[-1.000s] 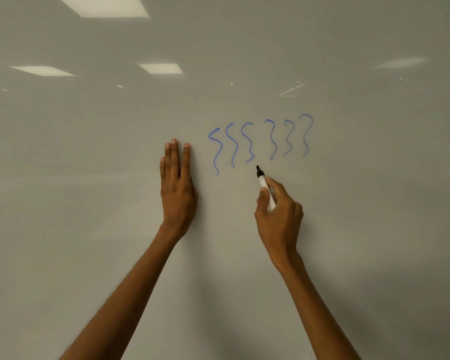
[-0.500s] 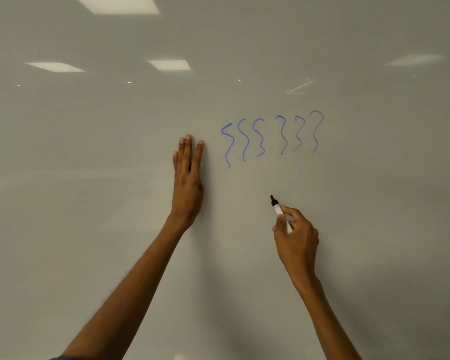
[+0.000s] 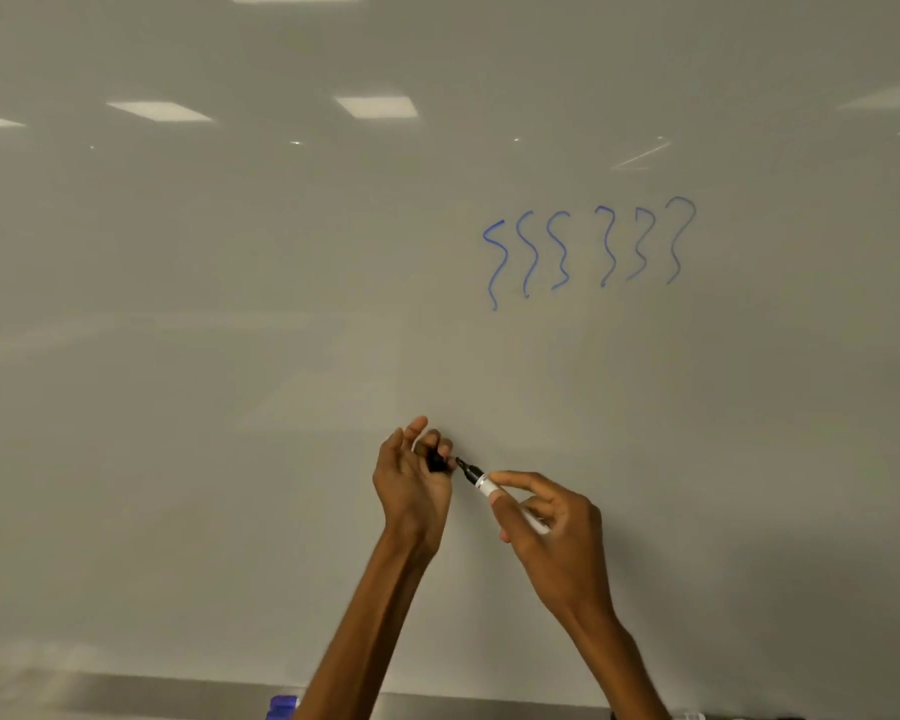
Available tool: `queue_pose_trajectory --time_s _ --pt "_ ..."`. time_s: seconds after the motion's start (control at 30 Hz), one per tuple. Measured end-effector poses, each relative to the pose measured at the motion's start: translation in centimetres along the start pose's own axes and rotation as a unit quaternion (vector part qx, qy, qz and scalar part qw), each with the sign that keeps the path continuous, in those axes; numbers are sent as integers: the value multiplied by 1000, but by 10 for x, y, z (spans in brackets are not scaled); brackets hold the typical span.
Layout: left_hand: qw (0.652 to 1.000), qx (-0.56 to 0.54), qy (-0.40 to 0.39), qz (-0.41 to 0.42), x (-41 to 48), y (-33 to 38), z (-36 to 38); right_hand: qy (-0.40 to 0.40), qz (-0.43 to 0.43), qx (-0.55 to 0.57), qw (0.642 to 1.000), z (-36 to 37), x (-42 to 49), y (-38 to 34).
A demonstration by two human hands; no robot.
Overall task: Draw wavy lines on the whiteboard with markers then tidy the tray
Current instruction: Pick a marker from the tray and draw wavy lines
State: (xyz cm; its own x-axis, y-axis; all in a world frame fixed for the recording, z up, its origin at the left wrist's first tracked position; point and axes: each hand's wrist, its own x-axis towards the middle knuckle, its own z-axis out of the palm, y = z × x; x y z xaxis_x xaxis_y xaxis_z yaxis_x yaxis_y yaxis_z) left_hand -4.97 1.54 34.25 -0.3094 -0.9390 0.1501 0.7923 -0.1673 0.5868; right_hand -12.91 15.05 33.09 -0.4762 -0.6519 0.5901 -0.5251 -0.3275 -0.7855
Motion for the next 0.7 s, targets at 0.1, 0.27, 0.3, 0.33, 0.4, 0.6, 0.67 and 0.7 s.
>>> queue_pose_trajectory --time_s 0.1,0.27,0.3,0.33,0.4,0.6,0.67,0.7 --pt "1000 -4 -5 5 -9 -12 -14 2 17 -34 999 7 -7 19" --pt "999 31 9 14 -16 -23 -14 4 47 -64 997 9 -8 40" --pt "999 41 5 11 -17 -25 -13 4 49 -67 997 9 -8 43" --pt "998 56 2 9 -18 -28 -12 6 51 -68 996 8 -8 46" --pt "995 100 -10 23 -23 -35 -9 13 56 -72 996 7 -8 51" --pt "922 364 -73 108 -36 -69 -9 30 68 -93 993 -3 -9 64" --pt "944 318 -59 68 -27 -67 -7 28 77 -70 994 -11 -11 67" --pt "956 286 -64 23 -23 -65 -5 26 82 -50 995 -15 -12 69"
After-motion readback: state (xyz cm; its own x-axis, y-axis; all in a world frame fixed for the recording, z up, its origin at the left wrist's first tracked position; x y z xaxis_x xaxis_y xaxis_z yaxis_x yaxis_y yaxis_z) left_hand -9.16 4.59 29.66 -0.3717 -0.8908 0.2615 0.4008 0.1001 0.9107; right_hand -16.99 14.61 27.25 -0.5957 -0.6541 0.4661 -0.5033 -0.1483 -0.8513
